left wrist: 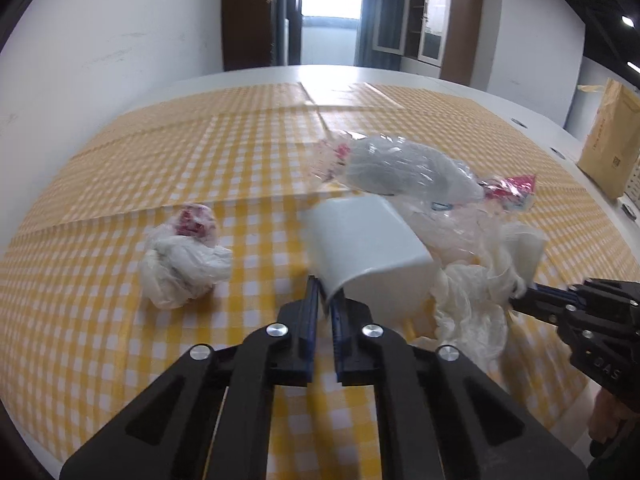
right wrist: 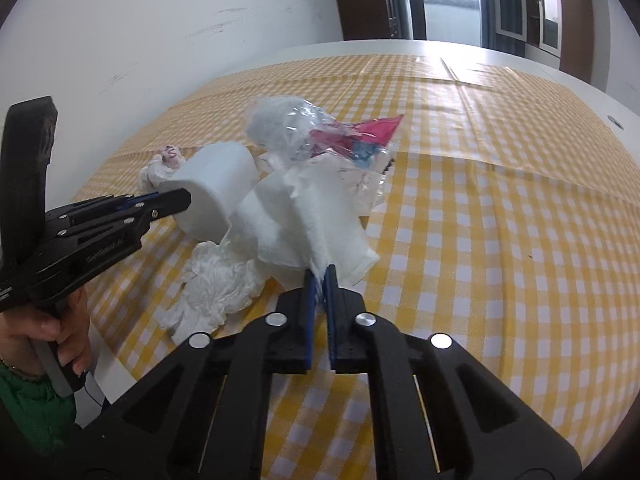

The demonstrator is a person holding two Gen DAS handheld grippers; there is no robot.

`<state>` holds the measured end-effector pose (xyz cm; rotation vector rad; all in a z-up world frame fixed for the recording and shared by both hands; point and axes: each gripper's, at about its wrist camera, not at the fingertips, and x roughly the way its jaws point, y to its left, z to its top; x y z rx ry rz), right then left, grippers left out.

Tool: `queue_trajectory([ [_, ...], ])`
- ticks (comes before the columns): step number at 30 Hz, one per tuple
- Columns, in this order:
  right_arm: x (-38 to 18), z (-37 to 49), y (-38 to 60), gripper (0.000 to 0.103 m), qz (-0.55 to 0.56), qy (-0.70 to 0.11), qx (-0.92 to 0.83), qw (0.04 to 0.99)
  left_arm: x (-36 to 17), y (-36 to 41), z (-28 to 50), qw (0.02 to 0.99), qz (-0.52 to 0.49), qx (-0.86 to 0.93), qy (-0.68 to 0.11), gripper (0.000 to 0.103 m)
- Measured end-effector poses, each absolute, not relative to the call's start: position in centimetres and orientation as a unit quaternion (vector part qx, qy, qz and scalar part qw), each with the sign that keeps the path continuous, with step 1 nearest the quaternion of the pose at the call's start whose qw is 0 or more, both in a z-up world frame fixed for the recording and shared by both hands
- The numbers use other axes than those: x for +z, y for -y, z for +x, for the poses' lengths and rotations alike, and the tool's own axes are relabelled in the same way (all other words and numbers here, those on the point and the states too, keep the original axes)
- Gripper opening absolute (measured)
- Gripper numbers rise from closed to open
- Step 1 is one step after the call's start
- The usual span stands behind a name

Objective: Collect trash
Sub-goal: 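Grasp the white foam box with the left tool while the right tool grasps the tissue, then carry the foam box and tissue down over the wastebasket with both tools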

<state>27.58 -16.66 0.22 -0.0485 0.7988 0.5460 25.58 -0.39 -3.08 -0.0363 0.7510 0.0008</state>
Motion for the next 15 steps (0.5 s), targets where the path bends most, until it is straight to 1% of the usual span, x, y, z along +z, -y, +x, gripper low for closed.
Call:
queue_trajectory([
  [8, 1.6, 23.9, 17.8, 0.002, -0.001, -0.347, 0.263, 0.9, -1.3, -2.0, 22.0, 0.943, -0.072, -0.001, -0.324, 0.002],
  [15, 3.0, 20.2, 18.4, 0.002, 0.007, -0.32, 0.261, 0.911, 0.3, -2.2, 17.7, 0.951, -0.09, -0.021, -0.295, 0.002],
])
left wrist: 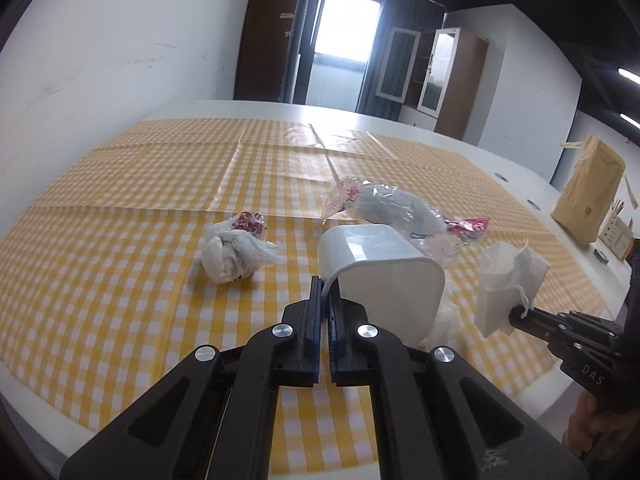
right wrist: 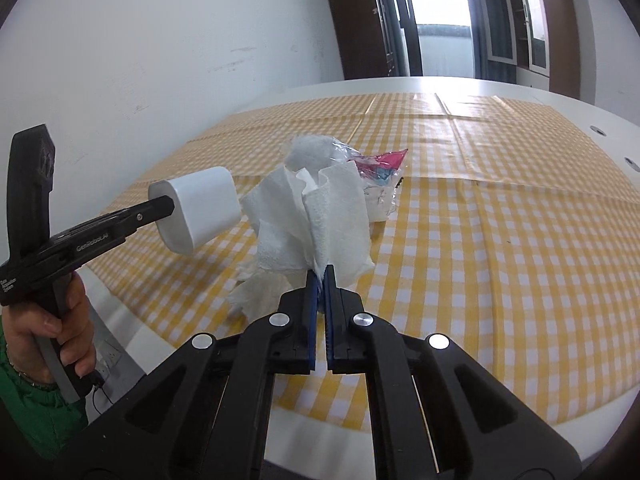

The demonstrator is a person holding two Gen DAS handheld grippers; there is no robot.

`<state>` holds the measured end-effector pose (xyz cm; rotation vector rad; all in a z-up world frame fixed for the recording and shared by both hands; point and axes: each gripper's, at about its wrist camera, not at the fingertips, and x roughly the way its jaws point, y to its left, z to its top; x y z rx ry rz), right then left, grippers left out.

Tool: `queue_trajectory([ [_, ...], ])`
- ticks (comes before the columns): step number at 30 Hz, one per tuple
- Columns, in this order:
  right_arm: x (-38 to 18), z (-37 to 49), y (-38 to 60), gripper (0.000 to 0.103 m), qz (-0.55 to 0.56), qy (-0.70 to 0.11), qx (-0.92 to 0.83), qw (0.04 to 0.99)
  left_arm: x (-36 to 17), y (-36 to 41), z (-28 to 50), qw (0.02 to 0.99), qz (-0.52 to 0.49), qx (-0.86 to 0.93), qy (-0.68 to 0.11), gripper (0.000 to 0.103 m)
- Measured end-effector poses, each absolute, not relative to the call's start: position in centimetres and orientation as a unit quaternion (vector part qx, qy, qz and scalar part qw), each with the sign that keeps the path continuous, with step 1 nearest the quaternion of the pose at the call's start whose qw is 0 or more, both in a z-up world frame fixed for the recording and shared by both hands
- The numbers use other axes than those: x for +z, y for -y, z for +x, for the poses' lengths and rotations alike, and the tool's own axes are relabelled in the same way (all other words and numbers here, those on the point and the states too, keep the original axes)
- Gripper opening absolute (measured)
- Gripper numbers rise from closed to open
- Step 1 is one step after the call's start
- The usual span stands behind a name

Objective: Collect trash
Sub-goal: 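Carry the foam box and tissue down over the wastebasket with both tools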

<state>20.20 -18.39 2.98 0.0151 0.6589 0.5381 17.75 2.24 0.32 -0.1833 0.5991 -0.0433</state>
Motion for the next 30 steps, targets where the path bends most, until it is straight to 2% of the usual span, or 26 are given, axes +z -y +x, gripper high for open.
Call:
queue_trajectory([
  [16, 3.7, 11.5, 21.0, 0.002, 0.048, -0.279, 0.242, 0.928, 2.4, -0.1, 7.9, 0.966, -0.071, -0.077, -0.238, 0.002],
  [30, 1.9, 5.4, 20.7, 0.002, 0.016, -0.283, 0.257, 0.924, 1.2, 0.2, 2.4, 0.963, -0.056, -0.104, -0.242, 0.002],
])
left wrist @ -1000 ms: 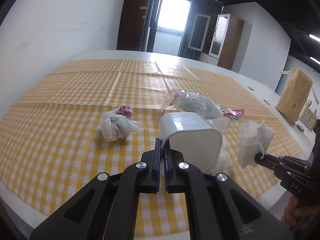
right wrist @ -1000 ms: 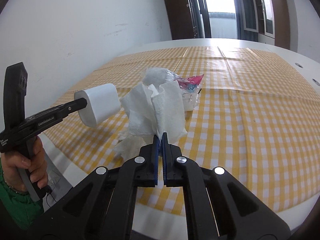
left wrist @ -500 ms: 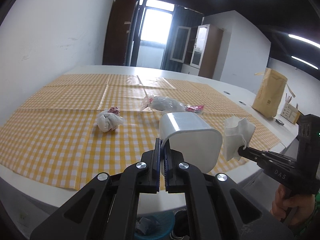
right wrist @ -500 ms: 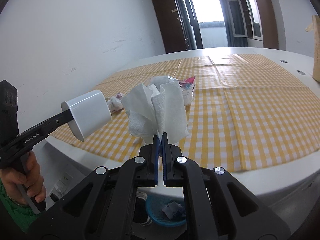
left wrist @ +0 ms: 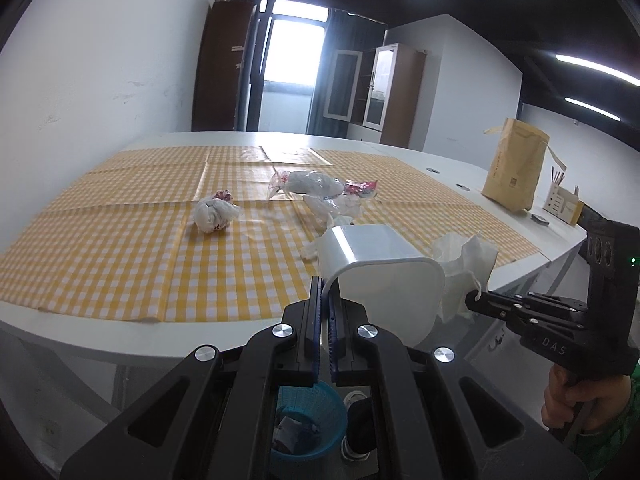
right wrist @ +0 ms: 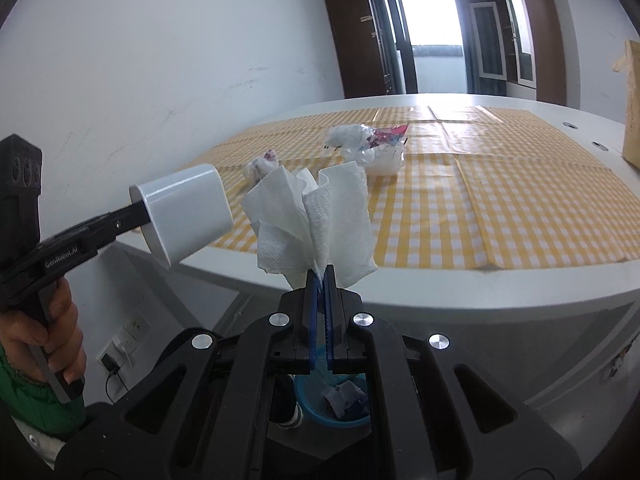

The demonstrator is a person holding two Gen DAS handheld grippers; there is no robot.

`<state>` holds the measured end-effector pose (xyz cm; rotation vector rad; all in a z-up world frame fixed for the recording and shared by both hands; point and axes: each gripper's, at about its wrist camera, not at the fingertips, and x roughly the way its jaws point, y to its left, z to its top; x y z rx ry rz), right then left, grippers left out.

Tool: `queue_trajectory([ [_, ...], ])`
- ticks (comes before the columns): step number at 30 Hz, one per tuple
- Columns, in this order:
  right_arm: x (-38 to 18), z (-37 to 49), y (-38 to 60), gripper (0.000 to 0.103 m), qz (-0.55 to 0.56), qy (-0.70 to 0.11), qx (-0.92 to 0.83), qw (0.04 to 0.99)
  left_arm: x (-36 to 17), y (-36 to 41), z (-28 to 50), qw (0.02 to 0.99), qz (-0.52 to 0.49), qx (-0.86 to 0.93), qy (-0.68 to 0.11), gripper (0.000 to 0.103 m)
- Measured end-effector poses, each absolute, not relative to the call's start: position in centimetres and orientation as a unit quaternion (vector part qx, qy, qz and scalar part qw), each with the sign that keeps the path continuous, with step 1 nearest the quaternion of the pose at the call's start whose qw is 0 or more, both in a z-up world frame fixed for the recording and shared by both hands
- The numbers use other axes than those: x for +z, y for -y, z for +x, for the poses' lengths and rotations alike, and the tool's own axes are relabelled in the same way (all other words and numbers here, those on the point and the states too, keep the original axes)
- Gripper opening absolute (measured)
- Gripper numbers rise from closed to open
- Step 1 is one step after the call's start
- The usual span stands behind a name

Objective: Collect trash
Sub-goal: 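Carry the foam box and tissue down over the wastebasket with both tools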

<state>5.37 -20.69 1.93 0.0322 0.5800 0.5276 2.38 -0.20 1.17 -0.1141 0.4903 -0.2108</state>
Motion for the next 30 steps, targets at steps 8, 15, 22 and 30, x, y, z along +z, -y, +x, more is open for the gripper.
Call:
queue_trajectory([
  [8, 1.2, 3.0, 20.0, 0.002, -0.008, -0.284, 0.263, 0.922, -0.2, -0.1, 0.6, 0.953, -0.071, -0.131, -0.263, 0.002],
  [15, -0.4, 0.2, 20.1, 0.002, -0.039, -0.289, 0.274, 0.916, -2.4, -0.4, -1.3, 0.947, -0.059, -0.132, -0.288, 0.002],
  [22, -4.0, -0.2, 19.8, 0.002, -0.053, -0.332, 0.279, 0.899, -5.6, 0.1, -1.7, 0.936, -0.05, -0.137, -0.321, 0.002],
  [30, -9.1, 1.2, 19.3, 0.002, -0.044, -0.391, 0.287, 0.873, -11.0, 0.0, -0.1, 0.916, -0.068, -0.143, -0.369, 0.002],
])
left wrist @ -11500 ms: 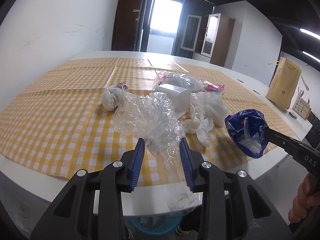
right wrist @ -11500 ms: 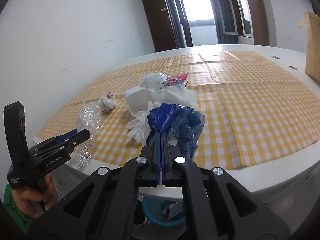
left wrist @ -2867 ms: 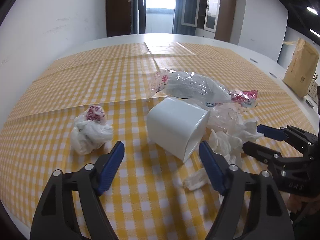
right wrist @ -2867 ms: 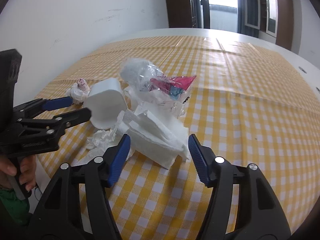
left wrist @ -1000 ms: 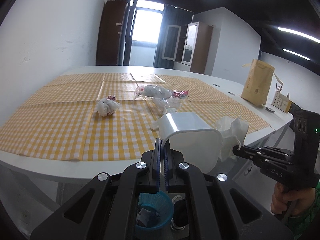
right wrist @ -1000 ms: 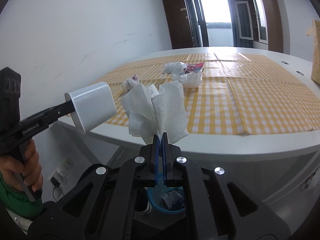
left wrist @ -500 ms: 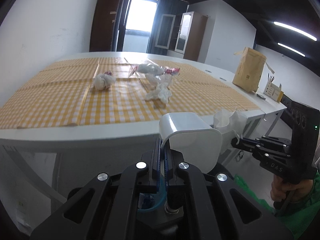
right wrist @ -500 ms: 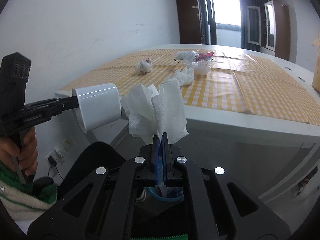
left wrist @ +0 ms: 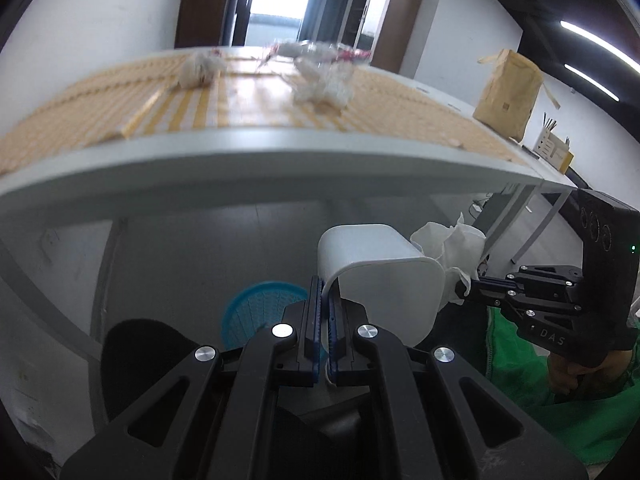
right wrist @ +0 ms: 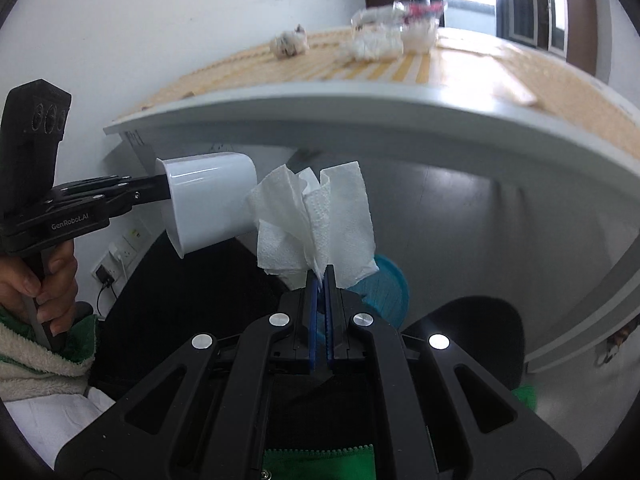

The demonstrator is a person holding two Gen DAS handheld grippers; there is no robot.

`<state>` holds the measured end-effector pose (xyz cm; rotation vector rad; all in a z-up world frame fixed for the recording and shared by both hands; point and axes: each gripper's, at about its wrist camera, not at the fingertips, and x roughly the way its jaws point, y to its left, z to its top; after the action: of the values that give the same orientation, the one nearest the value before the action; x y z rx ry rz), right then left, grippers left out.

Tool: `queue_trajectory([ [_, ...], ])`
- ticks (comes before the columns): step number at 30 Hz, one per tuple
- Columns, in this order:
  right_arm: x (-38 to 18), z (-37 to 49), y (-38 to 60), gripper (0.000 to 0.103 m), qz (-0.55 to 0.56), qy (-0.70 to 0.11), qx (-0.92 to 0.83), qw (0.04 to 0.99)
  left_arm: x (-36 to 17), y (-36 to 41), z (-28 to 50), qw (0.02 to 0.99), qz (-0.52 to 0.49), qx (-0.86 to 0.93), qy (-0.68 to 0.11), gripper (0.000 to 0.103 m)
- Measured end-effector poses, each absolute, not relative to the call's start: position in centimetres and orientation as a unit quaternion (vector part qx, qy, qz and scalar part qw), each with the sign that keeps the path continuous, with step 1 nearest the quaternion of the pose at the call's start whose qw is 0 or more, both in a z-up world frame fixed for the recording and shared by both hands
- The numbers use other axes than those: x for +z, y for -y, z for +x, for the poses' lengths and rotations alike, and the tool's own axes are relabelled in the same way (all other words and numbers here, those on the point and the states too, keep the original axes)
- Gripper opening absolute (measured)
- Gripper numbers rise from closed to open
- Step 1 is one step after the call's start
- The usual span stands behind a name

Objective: Collect trash
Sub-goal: 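Carry the foam box and tissue down over the wastebasket with both tools, then open both tools to drop the foam box and tissue into the wastebasket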

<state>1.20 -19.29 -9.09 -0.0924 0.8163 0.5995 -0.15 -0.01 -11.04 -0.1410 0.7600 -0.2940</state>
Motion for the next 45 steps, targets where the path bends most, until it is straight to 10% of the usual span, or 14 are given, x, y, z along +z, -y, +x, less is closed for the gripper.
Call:
queue_trajectory([
  [45, -29.3, 18.4, 10.9, 0.002, -0.035, -0.611, 0.215, 0.761, -30.0, -2.9, 15.2, 0.792, -0.129, -0.051, -0.595, 0.002],
])
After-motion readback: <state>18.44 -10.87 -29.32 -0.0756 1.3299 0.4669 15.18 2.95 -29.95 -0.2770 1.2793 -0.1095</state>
